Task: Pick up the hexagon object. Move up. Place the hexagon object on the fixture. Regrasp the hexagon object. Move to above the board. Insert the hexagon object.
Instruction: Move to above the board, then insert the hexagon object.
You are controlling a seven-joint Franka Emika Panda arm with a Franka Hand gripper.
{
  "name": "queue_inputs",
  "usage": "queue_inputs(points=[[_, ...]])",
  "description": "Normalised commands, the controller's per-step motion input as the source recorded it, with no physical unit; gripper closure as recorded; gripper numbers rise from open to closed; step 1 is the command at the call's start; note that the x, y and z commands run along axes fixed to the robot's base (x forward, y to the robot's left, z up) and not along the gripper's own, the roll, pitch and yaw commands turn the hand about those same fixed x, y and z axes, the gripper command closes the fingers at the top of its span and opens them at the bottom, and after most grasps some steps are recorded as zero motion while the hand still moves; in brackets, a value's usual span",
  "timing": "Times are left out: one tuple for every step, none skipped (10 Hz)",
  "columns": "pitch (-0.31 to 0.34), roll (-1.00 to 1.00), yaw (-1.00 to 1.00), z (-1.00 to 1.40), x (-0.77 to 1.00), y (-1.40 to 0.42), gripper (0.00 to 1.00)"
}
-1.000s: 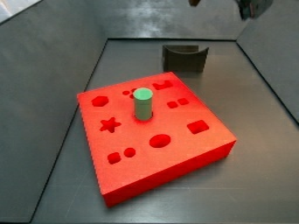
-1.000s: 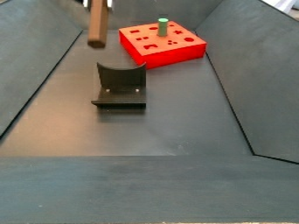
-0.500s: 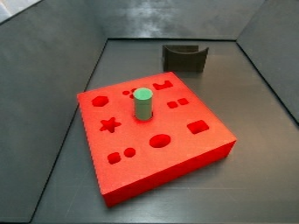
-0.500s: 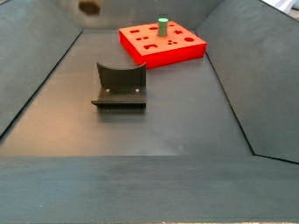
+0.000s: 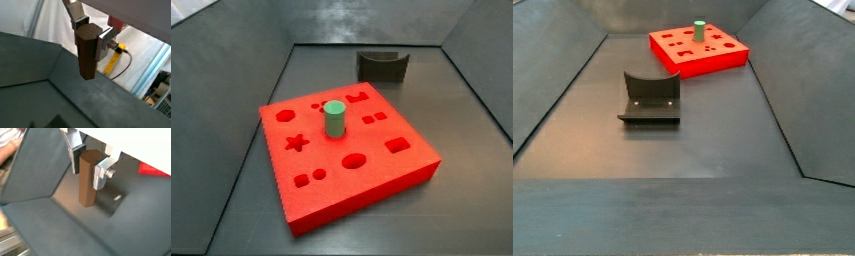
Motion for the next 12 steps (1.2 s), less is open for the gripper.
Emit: queue_inputs(points=[[0.008,-1.0,0.01,0.15,-0.58,-1.0,1.0],[0.005,-1.0,0.01,0.16,-0.59,-1.0,1.0],[0.0,-1.0,0.01,0.15,-0.59,-1.0,1.0],[-0.007,-1.0,0.01,0.16,-0.61,-1.0,1.0],[-0.015,-1.0,0.01,0.15,-0.63,-1.0,1.0],[-0.025,-1.0,0.01,0.16,-0.65,-1.0,1.0],[-0.039,-1.0,0.0,0.14,-0.61,-0.9,1.0],[-0.051,-0.85,0.0,0.06,-0.37,-0.46,1.0],[-0.046,-0.71,0.0,0.04,-0.26,-0.31,1.0],[-0.02,-0.38,0.0,0.02,-0.11,-0.11,1.0],[-0.019,-0.28,-0.01,0.01,-0.07,-0.06,1.0],[-0.011,0.0,0.0,-0.04,-0.03,-0.03,1.0]])
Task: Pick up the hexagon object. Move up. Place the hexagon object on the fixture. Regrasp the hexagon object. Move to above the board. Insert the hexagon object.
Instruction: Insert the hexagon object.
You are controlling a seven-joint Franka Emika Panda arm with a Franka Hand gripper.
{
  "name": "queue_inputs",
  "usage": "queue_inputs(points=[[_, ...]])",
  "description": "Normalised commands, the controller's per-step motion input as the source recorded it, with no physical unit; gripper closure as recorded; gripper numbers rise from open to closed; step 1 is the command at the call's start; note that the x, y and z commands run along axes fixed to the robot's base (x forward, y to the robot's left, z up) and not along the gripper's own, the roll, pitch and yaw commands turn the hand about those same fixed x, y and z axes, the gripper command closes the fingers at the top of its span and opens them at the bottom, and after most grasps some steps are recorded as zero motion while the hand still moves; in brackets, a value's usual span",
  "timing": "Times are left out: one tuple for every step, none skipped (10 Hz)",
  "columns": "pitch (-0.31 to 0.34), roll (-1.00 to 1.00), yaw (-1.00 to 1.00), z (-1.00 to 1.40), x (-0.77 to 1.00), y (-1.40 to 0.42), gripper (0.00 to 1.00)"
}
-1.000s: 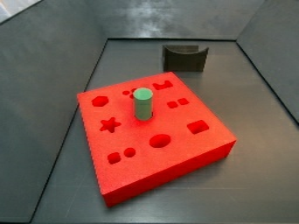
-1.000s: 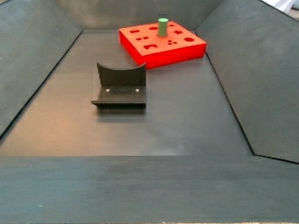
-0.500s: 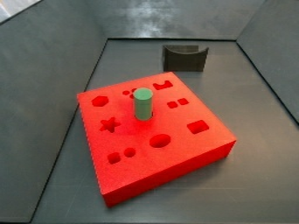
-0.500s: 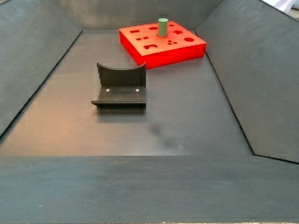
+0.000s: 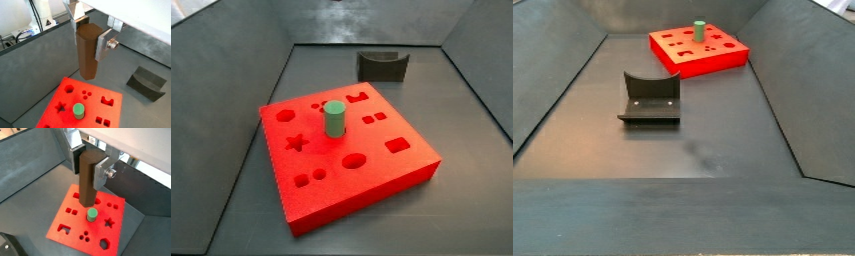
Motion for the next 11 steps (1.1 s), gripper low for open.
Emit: queue_inputs(points=[[-0.113,-0.02,-0.16,-0.51,-0.64,0.0,1.0],[-0.081,-0.11,-0.29,-1.0,-0.89,0.27,1.0],[-0.069,-0.12,-0.52,-0.97,-0.79,0.27,1.0],[-0.079,-0.11,-0.58,-0.96,-0.72,0.2,1.0],[-0.139,-0.18,-0.42,-0.79,-0.51,0.17,1.0],[-0.136,-0.24,-0.17,-0.71,-0.31,0.22,1.0],[-0.123,-0.24,0.0,-0.7,-0.23,0.22,1.0],[-0.127,-0.24,-0.01,-0.69,-0.27,0.11,1.0],[-0.1,-0.24,0.0,-0.67,-0.14,0.05,1.0],[-0.03,-0.2,0.34,-0.71,0.0,0.0,1.0],[-0.019,-0.14,0.5,-0.79,-0.03,-0.01,1.0]])
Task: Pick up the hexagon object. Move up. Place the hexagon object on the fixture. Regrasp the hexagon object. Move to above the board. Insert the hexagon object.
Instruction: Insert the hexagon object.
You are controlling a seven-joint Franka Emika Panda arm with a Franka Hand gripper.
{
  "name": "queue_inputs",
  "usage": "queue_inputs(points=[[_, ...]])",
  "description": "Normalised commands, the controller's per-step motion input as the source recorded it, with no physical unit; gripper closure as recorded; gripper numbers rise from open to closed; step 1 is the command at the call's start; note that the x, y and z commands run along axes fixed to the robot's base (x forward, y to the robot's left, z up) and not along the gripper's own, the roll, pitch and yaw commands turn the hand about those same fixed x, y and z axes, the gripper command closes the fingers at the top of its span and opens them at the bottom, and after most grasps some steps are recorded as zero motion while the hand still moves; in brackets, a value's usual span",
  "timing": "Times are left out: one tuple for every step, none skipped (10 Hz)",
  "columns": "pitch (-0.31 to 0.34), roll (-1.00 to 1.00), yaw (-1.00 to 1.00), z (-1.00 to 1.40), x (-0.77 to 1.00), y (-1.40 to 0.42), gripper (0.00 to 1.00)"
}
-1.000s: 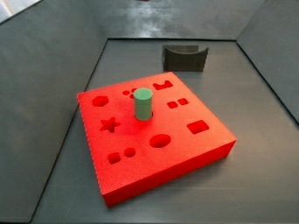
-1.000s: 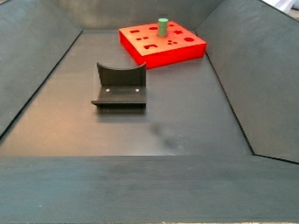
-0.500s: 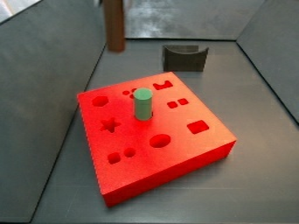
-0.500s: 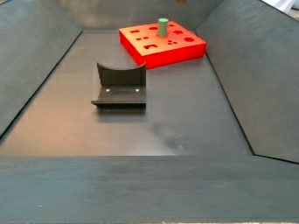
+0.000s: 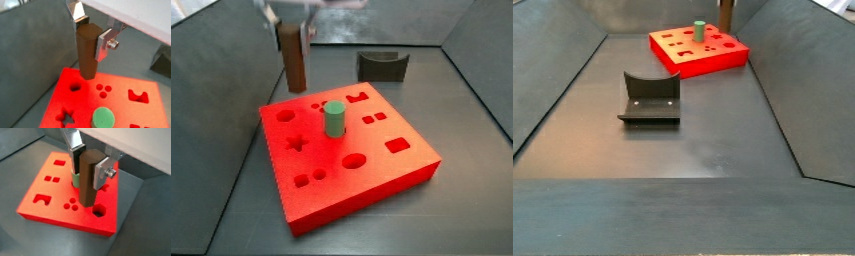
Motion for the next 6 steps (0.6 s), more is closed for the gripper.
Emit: queue_inputs(points=[[-0.084,-0.03,0.37,-0.2,-0.12,0.0,1.0],[0.0,0.0,0.0,-0.09,0.0,0.0,1.0],[-0.18,0.01,0.13,-0.5,-0.53,-0.14,1.0],[-0.319,0.01,0.23,-0.22,-0.42,-0.17,1.0],[-0.131,0.0,0.01,-0.13,-0.05,-0.11,1.0],[-0.18,0.01,0.0,-0.29,-0.23,-0.24,1.0]])
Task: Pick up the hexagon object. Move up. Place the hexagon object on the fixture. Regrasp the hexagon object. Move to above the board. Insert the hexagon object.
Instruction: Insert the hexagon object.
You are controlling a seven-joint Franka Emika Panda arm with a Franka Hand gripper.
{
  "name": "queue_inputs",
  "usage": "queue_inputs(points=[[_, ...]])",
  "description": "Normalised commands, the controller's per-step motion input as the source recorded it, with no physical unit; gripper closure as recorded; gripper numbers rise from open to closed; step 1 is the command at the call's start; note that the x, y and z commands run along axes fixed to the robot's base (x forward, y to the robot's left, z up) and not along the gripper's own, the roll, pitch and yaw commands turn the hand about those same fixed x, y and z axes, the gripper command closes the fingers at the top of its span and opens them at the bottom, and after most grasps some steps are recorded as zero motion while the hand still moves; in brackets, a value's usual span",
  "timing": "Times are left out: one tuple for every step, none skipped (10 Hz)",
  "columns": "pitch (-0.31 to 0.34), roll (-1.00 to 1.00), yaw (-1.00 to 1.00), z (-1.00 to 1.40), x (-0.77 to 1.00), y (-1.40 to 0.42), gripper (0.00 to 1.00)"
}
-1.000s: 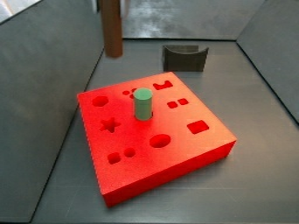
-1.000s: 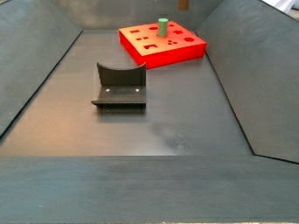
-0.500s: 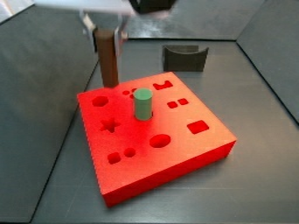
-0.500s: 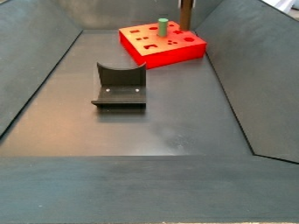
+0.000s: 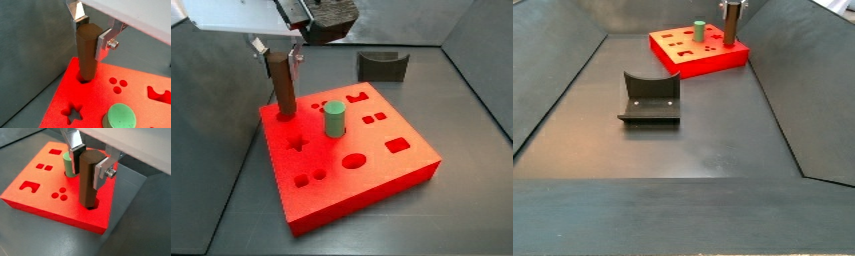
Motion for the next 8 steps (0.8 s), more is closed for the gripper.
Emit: queue_inputs(points=[[-0.03,0.0,0.0,-0.05,0.0,-0.06,1.0],[-0.166,0.0,0.04,-0.43,0.0,-0.22,1.0],[-0.1,0.01,0.09,-0.56,0.09,-0.11,1.0],[-0.014,0.04,0.07,-0.56,0.2,0.0,1.0],[0.03,0.01,0.0,-0.63,0.33,0.23,1.0],[0.029,0.04,0.0,-0.62,0.0,0.3,1.0],[0.02,0.04,0.0,-0.69,-0.14,0.2,1.0],[-0.006,0.14,0.0,-1.0,-0.1,-0.21,1.0]])
